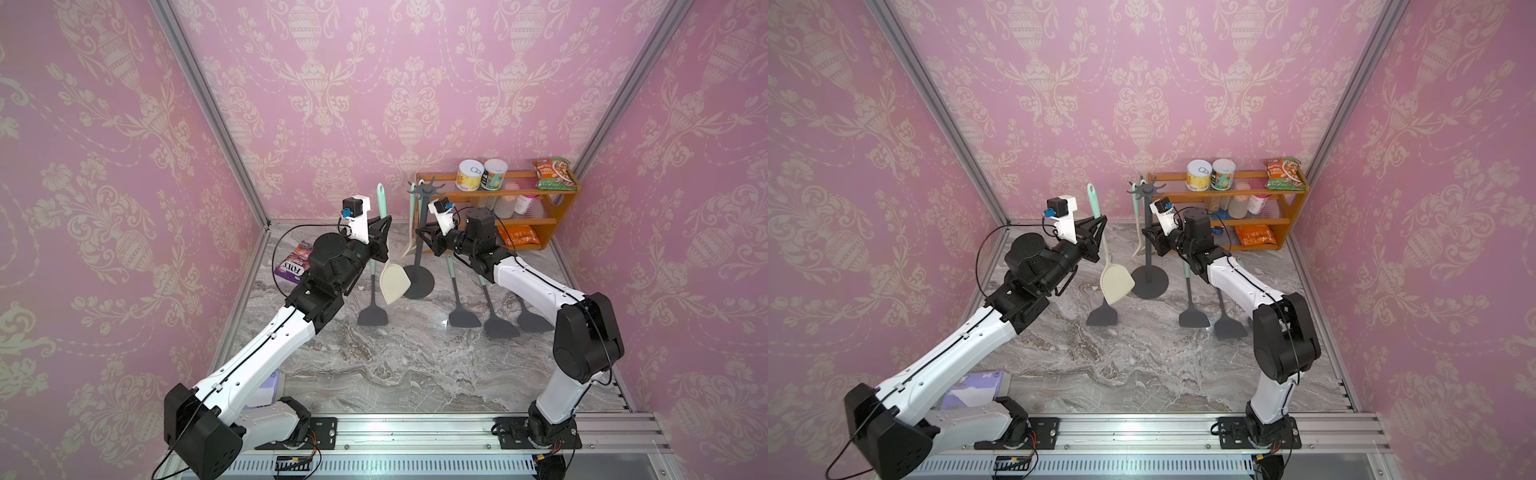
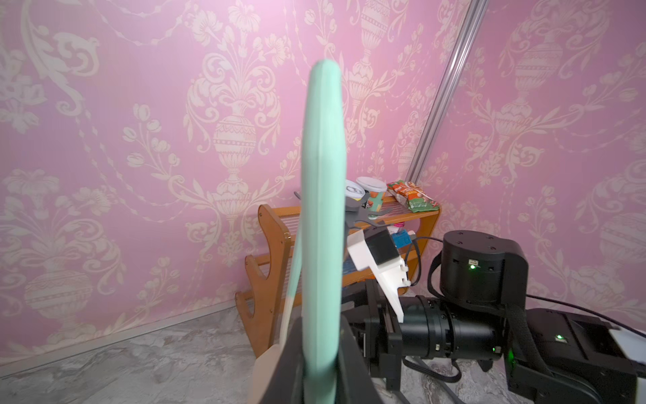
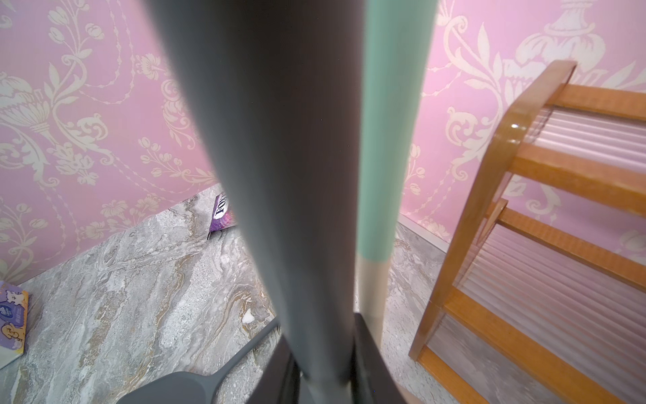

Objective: Take the spatula off the kitchen utensil rack
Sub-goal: Place the spatula at the center of the board.

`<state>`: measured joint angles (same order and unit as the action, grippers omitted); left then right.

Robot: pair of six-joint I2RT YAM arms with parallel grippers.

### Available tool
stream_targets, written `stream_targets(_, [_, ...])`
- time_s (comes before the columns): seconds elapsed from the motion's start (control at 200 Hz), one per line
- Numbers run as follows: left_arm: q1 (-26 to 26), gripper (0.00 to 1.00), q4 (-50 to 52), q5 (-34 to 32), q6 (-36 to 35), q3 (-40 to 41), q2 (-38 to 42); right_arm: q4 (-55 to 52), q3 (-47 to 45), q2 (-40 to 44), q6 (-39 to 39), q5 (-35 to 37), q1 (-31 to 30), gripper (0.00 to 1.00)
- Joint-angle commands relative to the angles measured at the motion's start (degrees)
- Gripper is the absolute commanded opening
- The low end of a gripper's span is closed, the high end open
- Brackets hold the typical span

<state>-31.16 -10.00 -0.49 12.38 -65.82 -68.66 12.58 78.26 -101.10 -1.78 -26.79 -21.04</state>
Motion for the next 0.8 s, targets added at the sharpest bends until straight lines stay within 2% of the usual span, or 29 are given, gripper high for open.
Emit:
stream_targets(0.0, [3.68, 0.00, 19.33, -2.23, -3.14, -5.52, 1.14, -7.24, -2.56, -0.77, 1.99, -2.66, 0.38, 0.00])
stream_targets(0.19, [14.58, 0.00, 37.75, 12.92, -1.14, -13.70, -2.74, -6.81, -3.44, -0.85, 0.31, -7.04, 1.40, 0.00])
stream_targets(0.36, [26.46, 0.00, 40.14, 35.11, 1.52, -13.19, -8.30, -6.45, -3.16, -0.85, 0.53, -10.06, 2.49, 0.00])
stream_targets(0.45, [30.19, 0.00, 41.35, 44.19, 1.11, -13.55, -13.73, -7.24, -2.54, -0.85, 0.25, -10.67, 2.68, 0.00])
stream_targets(0.63, [33.59, 0.00, 41.22, 45.87, -2.81, -12.84, -21.14, -9.15, -2.22, -0.52, -0.72, -11.00, 2.67, 0.00])
stream_targets(0.795, [37.36, 0.00, 49.34, 46.45, -9.81, -19.75, -30.21, -10.74, -2.59, -0.06, -1.63, -10.84, 2.75, 0.00])
